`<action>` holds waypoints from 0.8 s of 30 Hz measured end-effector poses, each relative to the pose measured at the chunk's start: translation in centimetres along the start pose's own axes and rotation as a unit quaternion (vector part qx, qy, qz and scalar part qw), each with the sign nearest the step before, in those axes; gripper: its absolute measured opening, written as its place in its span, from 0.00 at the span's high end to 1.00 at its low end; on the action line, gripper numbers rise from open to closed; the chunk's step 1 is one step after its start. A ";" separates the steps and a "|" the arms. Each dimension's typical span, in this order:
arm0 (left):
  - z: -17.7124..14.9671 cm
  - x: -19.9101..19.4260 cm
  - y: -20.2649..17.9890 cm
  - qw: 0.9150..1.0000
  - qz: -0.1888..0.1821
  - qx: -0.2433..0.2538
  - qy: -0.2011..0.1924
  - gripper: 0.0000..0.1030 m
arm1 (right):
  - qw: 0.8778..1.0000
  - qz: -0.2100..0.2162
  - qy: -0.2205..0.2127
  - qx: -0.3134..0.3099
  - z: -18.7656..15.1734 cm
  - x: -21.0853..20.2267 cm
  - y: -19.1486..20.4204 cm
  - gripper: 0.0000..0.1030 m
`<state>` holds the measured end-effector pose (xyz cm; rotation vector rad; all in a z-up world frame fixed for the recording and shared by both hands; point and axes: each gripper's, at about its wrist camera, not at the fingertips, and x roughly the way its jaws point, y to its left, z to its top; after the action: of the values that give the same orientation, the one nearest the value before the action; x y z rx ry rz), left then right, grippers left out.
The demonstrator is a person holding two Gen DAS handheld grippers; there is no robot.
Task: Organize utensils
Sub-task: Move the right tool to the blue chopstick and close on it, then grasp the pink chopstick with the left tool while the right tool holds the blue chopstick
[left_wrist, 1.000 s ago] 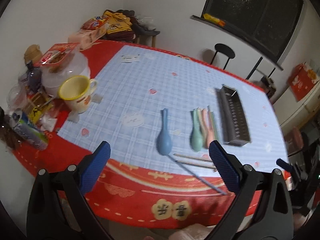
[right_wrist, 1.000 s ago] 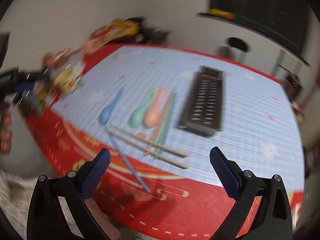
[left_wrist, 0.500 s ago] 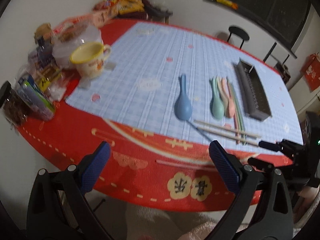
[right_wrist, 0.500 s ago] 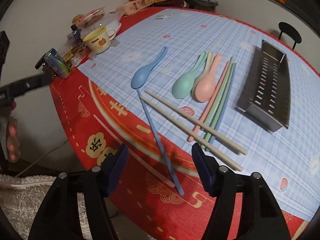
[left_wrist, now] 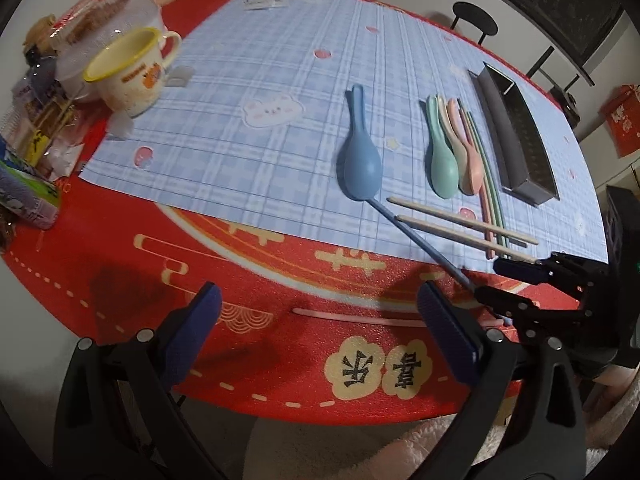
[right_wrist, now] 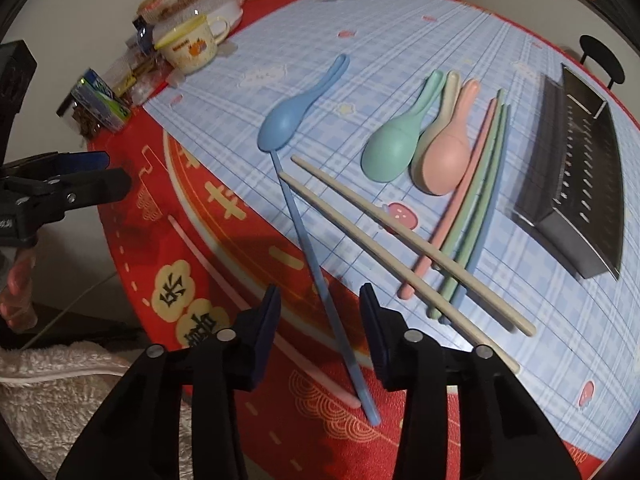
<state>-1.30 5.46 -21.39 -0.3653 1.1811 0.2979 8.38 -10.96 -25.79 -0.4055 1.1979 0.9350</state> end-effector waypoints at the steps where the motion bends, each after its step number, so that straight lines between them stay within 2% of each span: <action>1: 0.0 0.1 0.0 1.000 0.001 0.003 0.001 0.07 | 1.000 0.001 0.004 -0.003 0.1 0.2 0.1 0.65; 4: 0.1 1.0 -0.4 1.000 -0.007 0.009 0.013 0.09 | 1.000 -0.006 0.019 -0.019 0.3 1.2 0.3 0.68; 7: 0.0 1.8 -0.6 1.000 -0.006 0.009 0.026 0.15 | 0.999 -0.016 0.037 -0.037 0.2 2.3 0.6 0.76; 10: -0.1 2.2 -0.6 0.999 -0.007 -0.012 0.038 0.17 | 0.997 -0.023 0.033 -0.065 0.1 2.6 0.9 0.82; 12: -0.3 2.2 -0.7 0.999 -0.002 -0.031 0.039 0.19 | 0.996 -0.022 0.034 -0.080 0.1 2.6 0.9 0.92; 14: -0.7 2.2 -0.9 0.997 -0.005 -0.061 0.043 0.23 | 0.995 -0.008 0.037 -0.093 0.2 2.6 0.6 0.93; 15: -1.0 2.3 -1.1 0.996 -0.011 -0.079 0.047 0.25 | 0.994 0.000 0.038 -0.099 0.3 2.6 0.5 0.94; 17: -1.6 2.7 -1.4 0.992 -0.021 -0.108 0.060 0.38 | 0.992 0.016 0.041 -0.120 0.2 2.6 0.5 0.94; 21: -3.1 3.7 -2.1 0.982 -0.052 -0.165 0.082 0.48 | 0.986 0.035 0.035 -0.157 0.1 2.5 0.5 0.94; 24: -3.9 4.5 -2.6 0.974 -0.065 -0.197 0.094 0.53 | 0.988 0.054 0.031 -0.144 0.0 2.3 -0.2 0.94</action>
<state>-1.93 1.56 -26.58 -0.8308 1.2751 0.3903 8.68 -10.11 -27.96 -0.6075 1.1526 1.2028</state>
